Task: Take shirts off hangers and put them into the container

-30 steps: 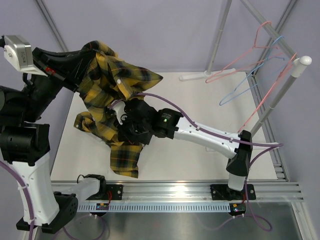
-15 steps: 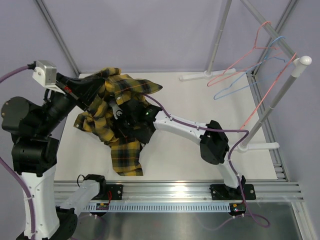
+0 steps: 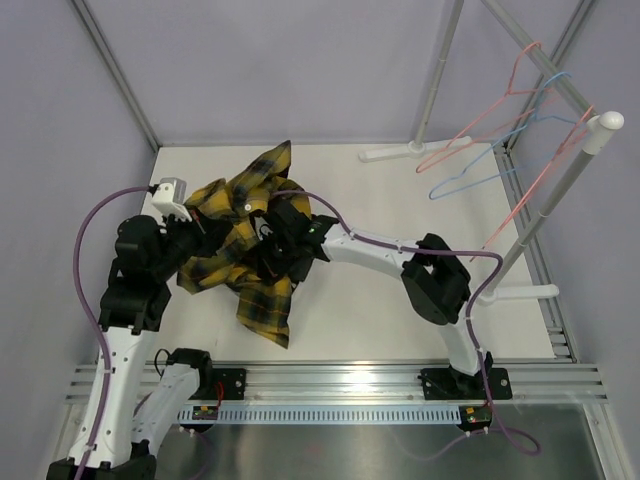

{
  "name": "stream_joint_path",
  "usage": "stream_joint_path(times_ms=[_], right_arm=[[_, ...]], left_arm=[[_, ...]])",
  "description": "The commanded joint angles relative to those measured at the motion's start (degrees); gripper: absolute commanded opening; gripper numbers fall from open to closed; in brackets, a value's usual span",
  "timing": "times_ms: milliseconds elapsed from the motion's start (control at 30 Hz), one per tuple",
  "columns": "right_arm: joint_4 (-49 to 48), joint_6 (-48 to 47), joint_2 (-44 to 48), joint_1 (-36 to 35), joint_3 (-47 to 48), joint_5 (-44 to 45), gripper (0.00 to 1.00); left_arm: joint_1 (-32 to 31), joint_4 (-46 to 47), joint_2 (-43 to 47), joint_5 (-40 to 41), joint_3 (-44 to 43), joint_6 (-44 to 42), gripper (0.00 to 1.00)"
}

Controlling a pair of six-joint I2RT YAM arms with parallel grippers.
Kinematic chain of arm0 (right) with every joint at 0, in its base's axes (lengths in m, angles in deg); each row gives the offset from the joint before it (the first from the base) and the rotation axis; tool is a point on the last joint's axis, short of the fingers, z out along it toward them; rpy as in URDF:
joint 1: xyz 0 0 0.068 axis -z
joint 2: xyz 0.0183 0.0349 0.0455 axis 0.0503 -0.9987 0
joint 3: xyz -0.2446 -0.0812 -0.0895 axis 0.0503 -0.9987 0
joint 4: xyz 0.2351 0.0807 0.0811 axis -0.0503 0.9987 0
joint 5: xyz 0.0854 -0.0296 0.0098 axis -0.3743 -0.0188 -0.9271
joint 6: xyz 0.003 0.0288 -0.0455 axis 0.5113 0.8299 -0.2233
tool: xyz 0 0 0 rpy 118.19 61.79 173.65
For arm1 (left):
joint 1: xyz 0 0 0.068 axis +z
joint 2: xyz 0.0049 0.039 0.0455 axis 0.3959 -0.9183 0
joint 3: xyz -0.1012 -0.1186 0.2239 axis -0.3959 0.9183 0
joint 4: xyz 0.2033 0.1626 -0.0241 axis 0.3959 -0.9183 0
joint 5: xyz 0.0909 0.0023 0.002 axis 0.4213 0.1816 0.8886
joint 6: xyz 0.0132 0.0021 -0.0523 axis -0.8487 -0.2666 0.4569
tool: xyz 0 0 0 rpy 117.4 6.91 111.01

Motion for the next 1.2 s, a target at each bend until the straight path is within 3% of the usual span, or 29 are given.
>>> stream_joint_path(times_ms=[0,167,333,500,700,867,967,1000,1033,1133,1167], right_arm=[[-0.1,0.4,9.3,-3.4,-3.4,4.4,0.03],[2.0,1.0,19.6,-8.7,-6.7,8.9,0.08],[8.0,2.1,29.6,-9.7,-5.2,16.5,0.12],[13.8,-4.0,34.3,-9.3,1.8,24.8,0.15],[15.8,-7.8,31.3,-3.1,11.9,20.3,0.15],[15.7,-7.5,19.5,3.3,21.3,14.8,0.11],[17.5,-6.6,12.3,3.7,25.1,14.8,0.09],[17.2,-5.8,11.8,3.7,24.5,14.8,0.13],[15.5,-4.0,13.0,3.7,19.1,14.8,0.31],[4.5,-2.0,24.0,2.9,0.1,18.4,0.48],[2.9,-1.4,27.1,2.8,-3.7,19.6,0.59]], left_arm=[[0.0,3.4,-2.5,6.7,0.8,1.1,0.00],[0.0,3.9,-13.8,4.7,-1.3,2.1,0.00],[-0.2,8.3,-25.1,-4.7,-0.4,4.1,0.00],[-1.3,15.4,-27.0,1.4,7.3,10.3,0.00],[-1.3,13.0,-29.2,7.4,11.7,14.1,0.00],[-1.3,11.7,-26.1,11.0,15.6,15.8,0.00],[-1.3,11.4,-24.2,12.1,16.8,17.4,0.00],[-1.3,11.0,-23.4,12.9,16.6,17.7,0.00],[-1.3,10.2,-23.4,13.8,16.1,17.8,0.00],[-1.3,8.1,-23.2,17.8,12.5,17.7,0.00],[-1.3,8.1,-23.4,18.7,11.7,17.7,0.00]])
